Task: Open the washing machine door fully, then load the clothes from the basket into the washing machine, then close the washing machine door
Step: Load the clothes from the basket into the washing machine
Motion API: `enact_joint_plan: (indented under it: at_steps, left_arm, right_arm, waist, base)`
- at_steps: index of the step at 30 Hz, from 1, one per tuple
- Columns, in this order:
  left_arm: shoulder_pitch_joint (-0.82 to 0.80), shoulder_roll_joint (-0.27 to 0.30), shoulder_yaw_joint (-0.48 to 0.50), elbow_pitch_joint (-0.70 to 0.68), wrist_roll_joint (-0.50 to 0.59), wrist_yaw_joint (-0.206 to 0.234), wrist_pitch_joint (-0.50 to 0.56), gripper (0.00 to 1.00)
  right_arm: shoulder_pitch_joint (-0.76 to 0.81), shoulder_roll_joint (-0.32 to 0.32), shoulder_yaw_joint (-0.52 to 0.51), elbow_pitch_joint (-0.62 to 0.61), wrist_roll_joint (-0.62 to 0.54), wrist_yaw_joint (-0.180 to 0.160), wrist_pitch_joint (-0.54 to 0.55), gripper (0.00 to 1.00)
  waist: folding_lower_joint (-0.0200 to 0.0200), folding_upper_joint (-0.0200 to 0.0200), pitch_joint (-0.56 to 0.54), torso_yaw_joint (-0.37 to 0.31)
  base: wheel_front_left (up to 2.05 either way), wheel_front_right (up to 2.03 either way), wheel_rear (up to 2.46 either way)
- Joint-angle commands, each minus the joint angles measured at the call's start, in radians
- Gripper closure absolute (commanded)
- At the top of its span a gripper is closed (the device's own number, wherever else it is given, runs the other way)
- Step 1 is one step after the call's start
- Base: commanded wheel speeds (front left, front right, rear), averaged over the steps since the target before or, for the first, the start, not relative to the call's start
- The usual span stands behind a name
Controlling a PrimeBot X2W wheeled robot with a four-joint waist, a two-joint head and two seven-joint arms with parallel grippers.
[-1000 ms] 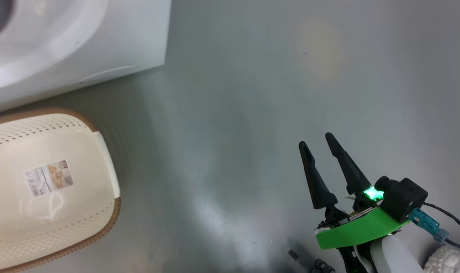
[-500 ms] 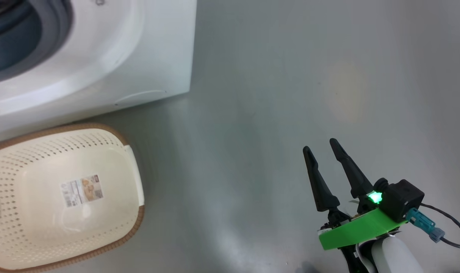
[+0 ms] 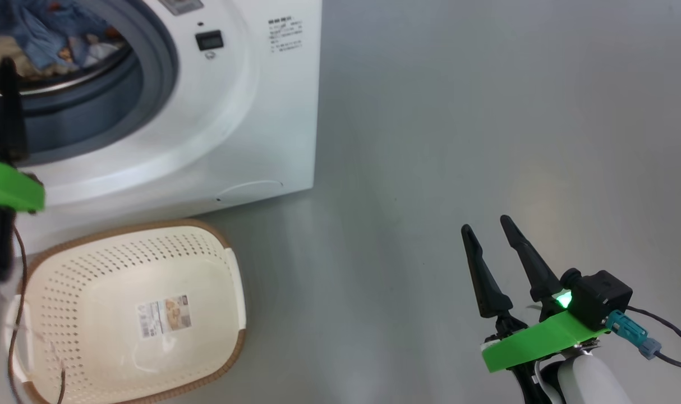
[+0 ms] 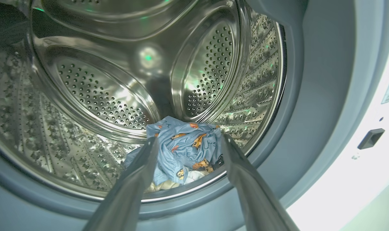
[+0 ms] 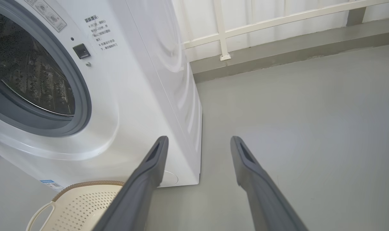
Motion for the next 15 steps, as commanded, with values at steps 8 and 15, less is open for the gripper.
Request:
enact_joint_plan:
  at_steps: [8, 15]
  left_arm:
    - [0.190, -0.014, 0.146, -0.148, 0.071, 0.033, -0.008, 0.00]
    - [0.355, -0.068, 0.242, -0.259, 0.133, 0.041, -0.008, 0.00]
  right_arm:
    - [0.043, -0.001, 0.005, 0.004, -0.005, 0.006, -0.005, 0.00]
    - [0.063, -0.001, -0.012, 0.016, -0.009, 0.006, -0.005, 0.00]
  waist:
    - [0.0000, 0.0000, -0.116, 0.044]
    - [0.0000, 0.0000, -0.170, 0.069]
  base:
    - [0.00, 0.00, 0.00]
    - [0.00, 0.00, 0.00]
